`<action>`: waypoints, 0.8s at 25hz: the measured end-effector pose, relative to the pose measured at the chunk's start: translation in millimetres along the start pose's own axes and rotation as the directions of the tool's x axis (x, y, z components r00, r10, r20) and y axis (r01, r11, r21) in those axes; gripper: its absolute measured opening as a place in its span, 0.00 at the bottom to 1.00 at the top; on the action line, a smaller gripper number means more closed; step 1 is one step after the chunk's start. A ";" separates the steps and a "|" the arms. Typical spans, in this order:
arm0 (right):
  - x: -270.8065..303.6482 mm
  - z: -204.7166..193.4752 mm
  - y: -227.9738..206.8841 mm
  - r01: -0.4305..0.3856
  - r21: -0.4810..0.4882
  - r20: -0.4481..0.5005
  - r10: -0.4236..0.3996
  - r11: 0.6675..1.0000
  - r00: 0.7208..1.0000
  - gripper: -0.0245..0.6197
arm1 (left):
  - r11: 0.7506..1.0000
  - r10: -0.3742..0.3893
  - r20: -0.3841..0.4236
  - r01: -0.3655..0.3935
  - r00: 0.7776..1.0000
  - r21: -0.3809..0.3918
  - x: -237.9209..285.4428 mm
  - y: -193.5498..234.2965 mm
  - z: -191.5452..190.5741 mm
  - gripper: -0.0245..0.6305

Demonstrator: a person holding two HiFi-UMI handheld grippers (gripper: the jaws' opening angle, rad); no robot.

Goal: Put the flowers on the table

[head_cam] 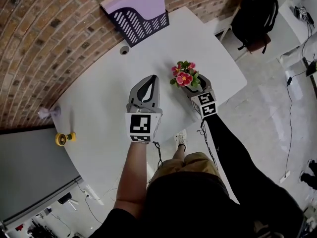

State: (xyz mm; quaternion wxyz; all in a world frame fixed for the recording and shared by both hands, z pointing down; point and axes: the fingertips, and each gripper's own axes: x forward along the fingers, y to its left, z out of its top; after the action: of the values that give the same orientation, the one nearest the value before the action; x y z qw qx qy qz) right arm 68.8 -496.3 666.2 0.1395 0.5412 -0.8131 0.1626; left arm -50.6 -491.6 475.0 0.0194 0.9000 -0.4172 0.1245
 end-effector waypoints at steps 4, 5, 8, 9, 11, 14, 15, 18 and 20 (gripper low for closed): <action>6.4 -13.3 -1.2 -0.011 0.008 -0.016 0.011 1.000 1.000 0.56 | 1.000 0.011 -0.008 -0.011 1.000 -0.011 -4.6 3.3 -6.5 0.05; 7.6 -14.4 -1.5 -0.011 0.009 -0.018 0.012 1.000 1.000 0.56 | 1.000 0.013 -0.010 -0.013 1.000 -0.014 -5.2 4.2 -8.2 0.05; 10.7 -17.9 -0.6 -0.016 0.012 -0.031 0.017 1.000 0.999 0.56 | 1.000 0.020 -0.014 -0.021 1.000 -0.020 -6.5 8.2 -12.0 0.05; 11.6 -19.0 0.1 -0.020 0.013 -0.037 0.021 1.000 0.999 0.56 | 0.999 0.023 -0.014 -0.023 1.000 -0.023 -6.7 9.6 -12.7 0.05; 13.2 -22.7 1.4 -0.032 0.025 -0.056 0.033 0.999 0.998 0.56 | 0.999 0.026 -0.016 -0.026 1.000 -0.028 -6.8 11.4 -14.5 0.05; 12.7 -25.6 2.2 -0.030 0.041 -0.066 0.033 0.999 0.997 0.58 | 0.999 0.028 -0.016 -0.028 0.999 -0.030 -8.7 11.7 -16.3 0.05; 11.4 -26.0 2.5 -0.027 0.042 -0.065 0.030 0.999 0.997 0.58 | 0.999 0.028 -0.015 -0.028 1.000 -0.030 -9.9 11.4 -16.4 0.05; 5.8 -27.2 4.8 -0.023 0.044 -0.065 0.026 0.999 0.998 0.58 | 0.999 0.026 -0.011 -0.026 1.000 -0.033 -13.4 10.1 -16.7 0.05; 0.8 -28.2 6.5 -0.020 0.043 -0.066 0.023 0.999 0.998 0.58 | 0.999 0.025 -0.007 -0.025 1.000 -0.036 -15.8 9.0 -15.9 0.05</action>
State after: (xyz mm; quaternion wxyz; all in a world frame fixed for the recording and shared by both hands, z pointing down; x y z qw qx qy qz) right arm 63.8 -482.9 691.5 0.1533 0.5295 -0.8101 0.1995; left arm -70.6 -483.4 486.0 0.0354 0.8939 -0.4304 0.1201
